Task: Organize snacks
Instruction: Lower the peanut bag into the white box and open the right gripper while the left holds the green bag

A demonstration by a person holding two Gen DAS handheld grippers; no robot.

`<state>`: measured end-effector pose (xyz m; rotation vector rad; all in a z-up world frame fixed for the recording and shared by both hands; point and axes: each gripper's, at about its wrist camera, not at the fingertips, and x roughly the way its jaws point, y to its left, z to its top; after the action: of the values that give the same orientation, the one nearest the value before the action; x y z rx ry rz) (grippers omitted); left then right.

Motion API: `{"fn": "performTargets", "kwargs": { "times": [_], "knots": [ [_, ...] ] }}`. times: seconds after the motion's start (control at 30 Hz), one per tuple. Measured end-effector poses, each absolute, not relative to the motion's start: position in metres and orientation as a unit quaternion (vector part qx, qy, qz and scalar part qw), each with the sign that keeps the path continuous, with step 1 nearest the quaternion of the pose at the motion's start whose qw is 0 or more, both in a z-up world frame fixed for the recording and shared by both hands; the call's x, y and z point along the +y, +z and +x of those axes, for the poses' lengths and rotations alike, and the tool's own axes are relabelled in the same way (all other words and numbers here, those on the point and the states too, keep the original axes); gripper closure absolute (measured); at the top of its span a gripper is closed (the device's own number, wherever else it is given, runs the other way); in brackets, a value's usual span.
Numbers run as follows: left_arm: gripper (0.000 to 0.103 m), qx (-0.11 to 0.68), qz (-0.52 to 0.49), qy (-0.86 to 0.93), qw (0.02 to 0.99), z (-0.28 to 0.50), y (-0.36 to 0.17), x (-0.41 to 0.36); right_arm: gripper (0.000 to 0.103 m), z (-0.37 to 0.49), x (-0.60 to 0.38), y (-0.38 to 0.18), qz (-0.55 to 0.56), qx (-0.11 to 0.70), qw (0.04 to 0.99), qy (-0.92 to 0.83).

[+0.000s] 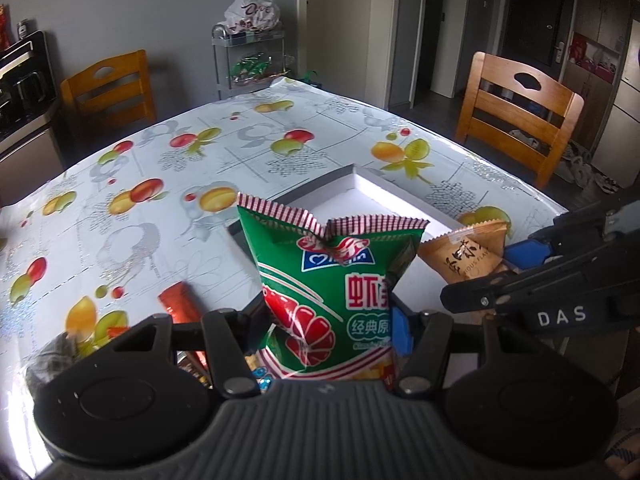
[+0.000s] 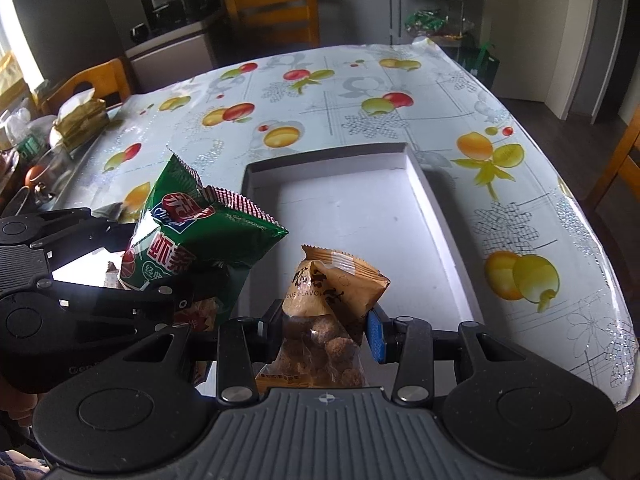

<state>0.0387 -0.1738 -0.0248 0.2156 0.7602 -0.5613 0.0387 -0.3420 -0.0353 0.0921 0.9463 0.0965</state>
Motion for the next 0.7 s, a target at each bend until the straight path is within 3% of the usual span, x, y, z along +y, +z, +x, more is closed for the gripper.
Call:
{"fn": "performTargets", "kwargs": {
  "times": [0.7],
  "knots": [
    [0.045,0.391,0.114,-0.29,0.866,0.068,-0.043,-0.213,0.061,0.058,-0.376,-0.05,0.051,0.483,0.874,0.028]
  ]
}}
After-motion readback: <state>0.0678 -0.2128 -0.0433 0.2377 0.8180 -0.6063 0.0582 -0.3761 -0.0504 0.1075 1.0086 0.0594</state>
